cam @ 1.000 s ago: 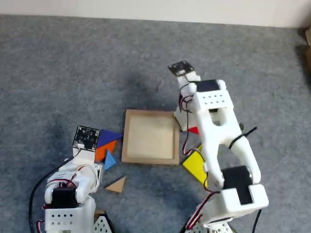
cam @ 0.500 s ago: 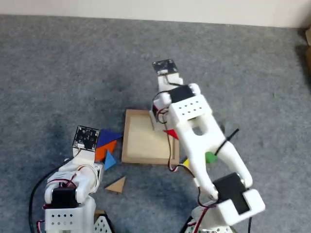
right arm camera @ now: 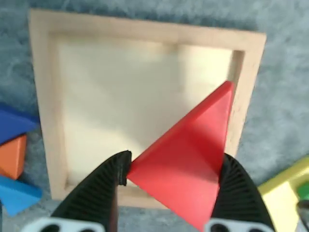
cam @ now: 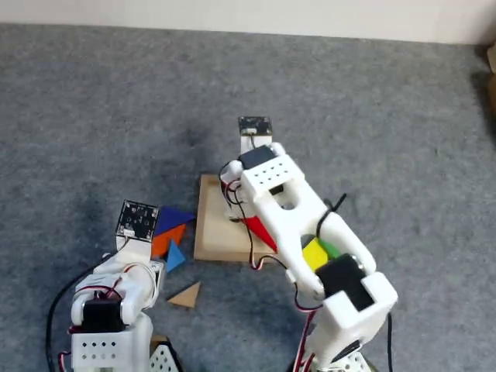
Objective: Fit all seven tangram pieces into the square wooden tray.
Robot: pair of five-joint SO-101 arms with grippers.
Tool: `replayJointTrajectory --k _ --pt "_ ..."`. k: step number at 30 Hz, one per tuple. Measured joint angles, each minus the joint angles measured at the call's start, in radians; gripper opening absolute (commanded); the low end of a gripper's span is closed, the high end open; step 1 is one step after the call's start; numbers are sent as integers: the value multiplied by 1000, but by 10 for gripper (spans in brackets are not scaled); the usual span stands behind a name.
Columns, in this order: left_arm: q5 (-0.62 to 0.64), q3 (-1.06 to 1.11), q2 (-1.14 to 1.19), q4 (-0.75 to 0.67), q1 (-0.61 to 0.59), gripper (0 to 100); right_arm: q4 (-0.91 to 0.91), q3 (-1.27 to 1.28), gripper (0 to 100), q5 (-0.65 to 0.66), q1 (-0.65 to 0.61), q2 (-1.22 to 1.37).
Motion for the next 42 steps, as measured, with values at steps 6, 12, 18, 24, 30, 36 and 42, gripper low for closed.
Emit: replayJointTrajectory --k 6,12,18,24,30,36,42 --pt "0 0 0 0 0 171 -69 0 233 -5 0 44" --pt "0 0 0 0 0 171 -84 0 271 -5 0 48" --pt "0 0 0 0 0 171 -84 0 275 -5 0 48" --pt "0 0 0 0 0 171 -91 0 337 -5 0 48" --pt "0 0 0 0 0 171 -140 0 386 -5 0 48" --pt "0 0 0 0 0 171 -149 0 338 43 0 48" --pt "0 0 0 0 0 171 -117 0 159 152 20 38"
